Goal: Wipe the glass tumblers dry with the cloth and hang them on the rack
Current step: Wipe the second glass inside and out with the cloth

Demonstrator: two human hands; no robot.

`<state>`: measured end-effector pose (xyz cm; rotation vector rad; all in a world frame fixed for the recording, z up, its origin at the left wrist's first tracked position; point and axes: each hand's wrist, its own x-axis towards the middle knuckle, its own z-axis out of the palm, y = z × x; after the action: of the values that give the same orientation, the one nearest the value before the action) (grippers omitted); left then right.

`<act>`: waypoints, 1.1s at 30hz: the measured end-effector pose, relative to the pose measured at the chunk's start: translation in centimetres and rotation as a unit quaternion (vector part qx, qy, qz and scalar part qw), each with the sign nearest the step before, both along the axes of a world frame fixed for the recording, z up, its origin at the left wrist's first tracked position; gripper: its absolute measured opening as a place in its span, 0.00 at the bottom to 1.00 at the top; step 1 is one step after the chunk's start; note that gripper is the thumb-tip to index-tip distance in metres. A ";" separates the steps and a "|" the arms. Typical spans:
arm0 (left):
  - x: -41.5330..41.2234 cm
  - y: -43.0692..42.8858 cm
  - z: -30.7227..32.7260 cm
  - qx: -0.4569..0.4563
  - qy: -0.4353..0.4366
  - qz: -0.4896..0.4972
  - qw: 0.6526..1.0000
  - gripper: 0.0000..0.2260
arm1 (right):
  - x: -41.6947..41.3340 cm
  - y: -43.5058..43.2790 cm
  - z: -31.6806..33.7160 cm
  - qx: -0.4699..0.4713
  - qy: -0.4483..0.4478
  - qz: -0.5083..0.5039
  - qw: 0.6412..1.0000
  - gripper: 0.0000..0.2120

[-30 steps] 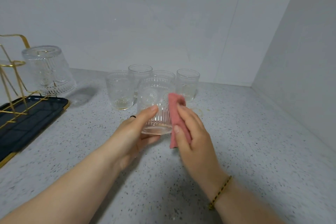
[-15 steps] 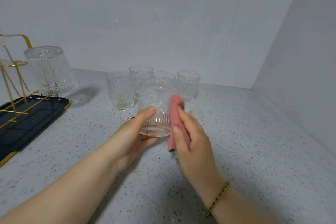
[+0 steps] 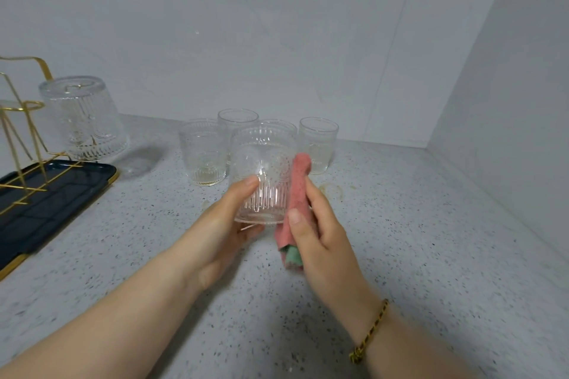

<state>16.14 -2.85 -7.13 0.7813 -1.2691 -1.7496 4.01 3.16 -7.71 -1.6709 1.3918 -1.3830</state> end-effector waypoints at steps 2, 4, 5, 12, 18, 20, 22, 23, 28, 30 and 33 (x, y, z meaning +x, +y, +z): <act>0.1 -0.3 0.0 0.016 0.006 -0.006 1.000 0.33 | 0.3 -0.2 -0.3 -0.021 0.029 -0.004 0.999 0.22; 0.0 -0.2 0.1 0.033 0.011 -0.015 0.999 0.29 | 0.4 -0.2 -0.4 -0.038 0.043 -0.022 0.998 0.22; -0.1 -0.1 0.2 0.037 0.011 -0.017 0.999 0.26 | 0.3 -0.3 -0.4 -0.049 0.049 -0.030 0.997 0.22; -0.7 0.6 0.0 0.042 0.010 -0.002 0.999 0.15 | -0.3 -0.5 -1.0 -0.077 0.147 -0.061 0.984 0.21; -0.4 -0.1 -0.2 0.018 0.000 -0.035 0.999 0.14 | -0.3 -0.4 -0.6 -0.144 0.145 -0.080 0.976 0.19; -0.6 0.2 -0.4 0.025 0.002 -0.069 0.997 0.12 | -0.8 -0.4 -0.2 -0.171 0.146 -0.104 0.969 0.19; -0.6 0.5 -0.4 0.024 0.009 -0.095 0.995 0.10 | -1.2 -0.3 0.3 -0.169 0.130 -0.114 0.970 0.18; -0.6 0.7 -0.2 0.027 0.019 -0.100 0.994 0.09 | -1.4 -0.2 0.7 -0.146 0.104 -0.108 0.978 0.18; 0.1 -0.1 0.4 0.053 0.078 -0.080 0.992 0.38 | -1.2 0.4 1.4 -0.006 -0.013 -0.008 1.000 0.20; 0.3 -0.8 0.3 0.068 0.084 -0.054 0.993 0.46 | -0.6 0.3 0.8 -0.036 0.037 -0.006 0.999 0.19; 0.4 -1.2 0.2 0.062 0.080 -0.050 0.994 0.39 | 0.1 0.1 -0.2 -0.102 0.108 -0.021 0.989 0.19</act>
<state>16.59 -4.09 -6.95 0.6415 -1.1162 -1.9460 4.10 3.21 -7.94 -1.9836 1.4504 -1.4439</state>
